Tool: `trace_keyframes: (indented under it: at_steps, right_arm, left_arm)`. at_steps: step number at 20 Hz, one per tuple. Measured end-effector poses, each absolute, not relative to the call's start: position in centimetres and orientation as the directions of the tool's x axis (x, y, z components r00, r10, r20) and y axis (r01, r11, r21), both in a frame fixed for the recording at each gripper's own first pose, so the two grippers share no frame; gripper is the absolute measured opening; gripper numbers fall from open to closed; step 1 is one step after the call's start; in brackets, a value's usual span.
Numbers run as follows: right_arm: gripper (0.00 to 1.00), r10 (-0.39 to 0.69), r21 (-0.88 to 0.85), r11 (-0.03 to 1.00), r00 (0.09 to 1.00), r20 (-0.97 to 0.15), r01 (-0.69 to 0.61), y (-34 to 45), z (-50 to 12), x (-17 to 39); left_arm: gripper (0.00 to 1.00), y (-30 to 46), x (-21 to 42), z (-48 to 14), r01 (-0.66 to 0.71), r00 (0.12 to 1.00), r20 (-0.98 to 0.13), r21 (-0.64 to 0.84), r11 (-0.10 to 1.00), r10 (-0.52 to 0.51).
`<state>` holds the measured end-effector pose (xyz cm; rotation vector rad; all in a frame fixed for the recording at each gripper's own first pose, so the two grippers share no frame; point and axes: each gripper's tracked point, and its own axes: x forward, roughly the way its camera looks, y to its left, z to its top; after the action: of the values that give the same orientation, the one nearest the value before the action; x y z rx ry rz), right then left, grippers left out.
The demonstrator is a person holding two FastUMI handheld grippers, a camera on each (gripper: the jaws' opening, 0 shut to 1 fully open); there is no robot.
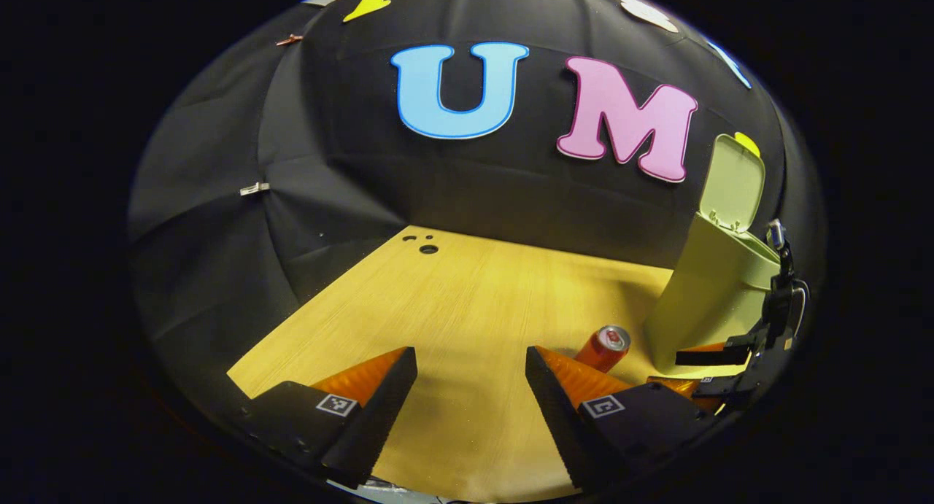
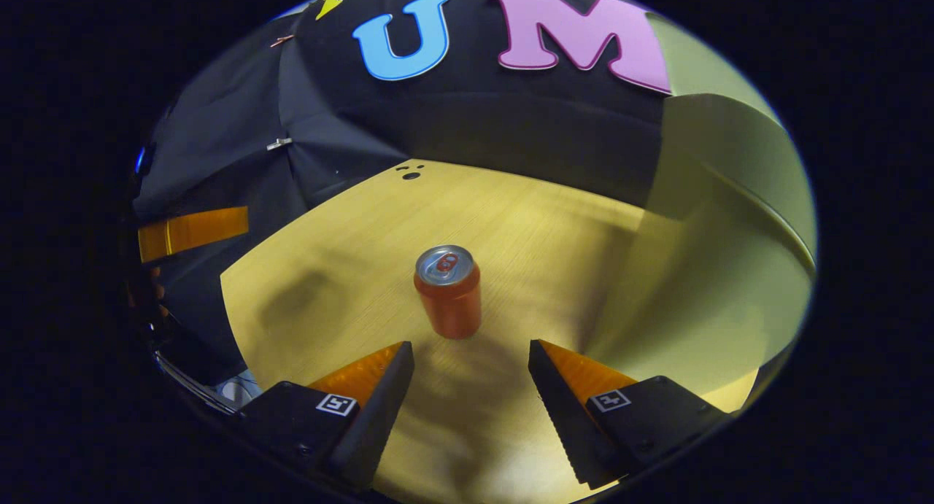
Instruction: Press the lid of the desktop garbage bin to open it, pick up the crumpled paper on the desktop and throw it into the bin, then pick up the pop can on the desktop and drop it into the bin, and finally close the garbage bin lid.
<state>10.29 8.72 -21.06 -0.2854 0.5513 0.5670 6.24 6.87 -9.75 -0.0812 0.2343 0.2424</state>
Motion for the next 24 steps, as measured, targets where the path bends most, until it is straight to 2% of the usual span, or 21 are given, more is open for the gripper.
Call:
trace_keyframes:
  at_steps: [8,20,21,22,24]
  right_arm:
    - [1.00,0.435,-0.116,0.782,0.669,-0.602,-0.613,12.4,-23.9,13.5]
    - [0.99,0.388,-0.142,0.800,0.683,-0.619,-0.583,14.8,-26.3,17.3]
    - [0.94,0.380,-0.147,0.804,0.688,-0.618,-0.576,14.8,-26.3,17.5]
    - [0.82,0.386,-0.141,0.801,0.682,-0.620,-0.582,14.9,-26.3,17.5]
    - [0.77,0.388,-0.146,0.794,0.676,-0.626,-0.590,15.0,-26.3,17.2]
  left_arm:
    - [0.96,8.2,4.5,-13.5,-0.326,0.908,-0.305,-0.084,0.942,0.287]
    - [0.96,9.0,3.9,-14.8,-0.345,0.890,-0.354,-0.109,0.932,0.288]
    - [0.96,8.8,4.0,-14.7,-0.340,0.890,-0.356,-0.108,0.934,0.283]
    - [0.96,8.6,4.1,-14.7,-0.332,0.893,-0.354,-0.107,0.937,0.277]
    - [0.96,8.3,4.3,-14.4,-0.323,0.897,-0.351,-0.106,0.940,0.269]
